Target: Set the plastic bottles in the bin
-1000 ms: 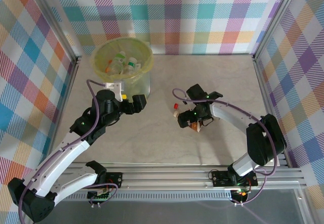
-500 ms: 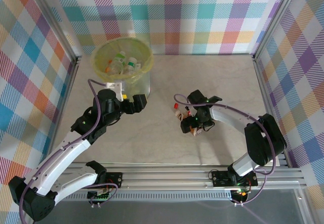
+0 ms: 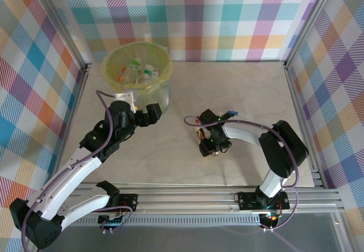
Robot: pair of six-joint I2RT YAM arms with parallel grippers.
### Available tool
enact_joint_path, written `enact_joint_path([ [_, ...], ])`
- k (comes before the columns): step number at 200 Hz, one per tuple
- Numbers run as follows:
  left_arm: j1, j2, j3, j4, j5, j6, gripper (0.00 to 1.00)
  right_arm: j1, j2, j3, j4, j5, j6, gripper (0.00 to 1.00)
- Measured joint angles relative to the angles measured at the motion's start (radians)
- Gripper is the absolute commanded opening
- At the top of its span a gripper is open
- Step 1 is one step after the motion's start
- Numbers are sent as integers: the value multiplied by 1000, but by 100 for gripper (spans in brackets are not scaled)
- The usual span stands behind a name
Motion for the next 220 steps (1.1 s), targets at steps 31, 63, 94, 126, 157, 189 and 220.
enact_joint_path([
  [31,0,-10,0,-13,-31,-14,100,31,3,24,3,9,10,48],
  [63,0,-14,0,-22,-29,-22,100,55,-53,35,3,18,11,46],
  [94,0,-12,10,-23,-5,-24,100,59,-203,39,24,21,23,43],
  [126,0,8,61,-29,58,-25,100,59,-357,38,99,21,45,42],
  [157,0,53,143,-32,153,-26,98,59,-480,24,213,17,53,42],
  [189,-1,122,231,-27,279,-33,93,59,-548,11,310,-4,52,42],
  [220,-1,198,306,8,401,-57,87,59,-552,11,359,-36,52,42],
])
